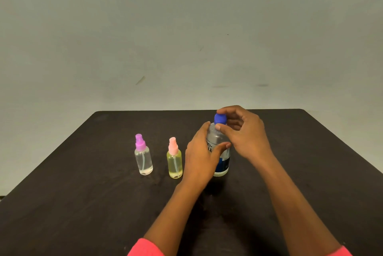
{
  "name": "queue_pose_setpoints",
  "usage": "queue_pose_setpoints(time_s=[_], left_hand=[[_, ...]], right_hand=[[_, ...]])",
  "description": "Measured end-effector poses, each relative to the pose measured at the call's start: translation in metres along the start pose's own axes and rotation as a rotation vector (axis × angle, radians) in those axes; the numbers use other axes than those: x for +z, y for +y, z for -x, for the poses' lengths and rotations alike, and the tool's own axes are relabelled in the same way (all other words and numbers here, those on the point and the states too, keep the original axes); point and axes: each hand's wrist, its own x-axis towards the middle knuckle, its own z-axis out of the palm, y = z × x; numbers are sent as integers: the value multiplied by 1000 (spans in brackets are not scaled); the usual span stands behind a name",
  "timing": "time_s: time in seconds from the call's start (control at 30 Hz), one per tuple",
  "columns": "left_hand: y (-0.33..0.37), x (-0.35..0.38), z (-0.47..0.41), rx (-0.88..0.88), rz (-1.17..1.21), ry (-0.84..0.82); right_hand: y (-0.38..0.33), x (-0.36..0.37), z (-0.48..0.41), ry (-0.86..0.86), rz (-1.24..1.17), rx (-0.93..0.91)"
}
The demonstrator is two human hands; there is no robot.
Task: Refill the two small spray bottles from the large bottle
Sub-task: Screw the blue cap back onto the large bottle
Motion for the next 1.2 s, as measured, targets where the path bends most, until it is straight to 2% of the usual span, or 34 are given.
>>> queue_pose_setpoints(time_s=[0.1,0.23,0.3,0.47,0.73,0.97,1.2], left_hand=[[1,-1,1,13,-7,-1],[-1,0,1,14,2,-3],[-2,1,1,6,15,-5],[-4,1,1,-6,26,-6],[-6,4,2,-24,34,14],[-6,4,1,-33,17,-5],[-9,5,1,-40,19,11]], right_hand=[[0,7,1,92,-16,16],[3,9,2,110,39,34],[2,6,1,68,-22,48],[0,-2,-2,-159,-73,-25],[3,13,-1,128,-23,18],[-1,3,0,-105,-146,56],[1,0,-2,-6,-8,40]])
